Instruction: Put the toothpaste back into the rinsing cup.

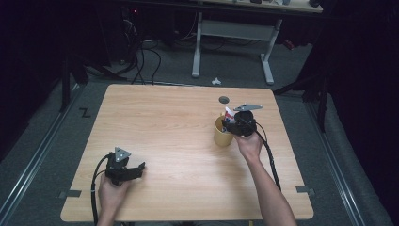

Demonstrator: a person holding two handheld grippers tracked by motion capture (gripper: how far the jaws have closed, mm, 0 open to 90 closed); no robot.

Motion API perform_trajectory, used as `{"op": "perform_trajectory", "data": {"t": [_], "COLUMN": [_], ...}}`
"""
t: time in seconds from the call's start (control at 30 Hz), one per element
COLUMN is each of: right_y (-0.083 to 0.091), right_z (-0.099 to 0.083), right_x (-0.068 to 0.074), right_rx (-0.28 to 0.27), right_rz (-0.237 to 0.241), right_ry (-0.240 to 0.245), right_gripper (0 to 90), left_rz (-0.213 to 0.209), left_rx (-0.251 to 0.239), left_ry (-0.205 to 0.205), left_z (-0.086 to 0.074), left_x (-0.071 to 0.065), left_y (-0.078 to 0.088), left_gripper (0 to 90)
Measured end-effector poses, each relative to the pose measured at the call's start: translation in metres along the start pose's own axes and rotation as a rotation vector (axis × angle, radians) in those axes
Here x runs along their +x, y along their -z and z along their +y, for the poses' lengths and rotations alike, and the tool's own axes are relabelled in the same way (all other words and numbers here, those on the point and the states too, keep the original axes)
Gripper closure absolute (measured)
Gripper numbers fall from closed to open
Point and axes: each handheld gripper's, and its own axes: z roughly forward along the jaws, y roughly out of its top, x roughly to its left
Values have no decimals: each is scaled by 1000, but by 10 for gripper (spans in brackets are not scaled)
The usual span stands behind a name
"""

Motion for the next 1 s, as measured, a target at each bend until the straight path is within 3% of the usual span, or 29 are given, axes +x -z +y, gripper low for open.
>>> {"op": "perform_trajectory", "data": {"t": [0.53,1.0], "right_y": [7,17], "right_z": [0,1], "right_x": [3,4], "right_rx": [-20,-56], "right_rz": [8,-2], "right_ry": [14,6], "right_gripper": [622,472], "left_rz": [0,0], "left_rx": [0,0], "left_ry": [0,0], "left_z": [0,0], "left_x": [0,0], "left_y": [0,0], "left_gripper": [193,193]}}
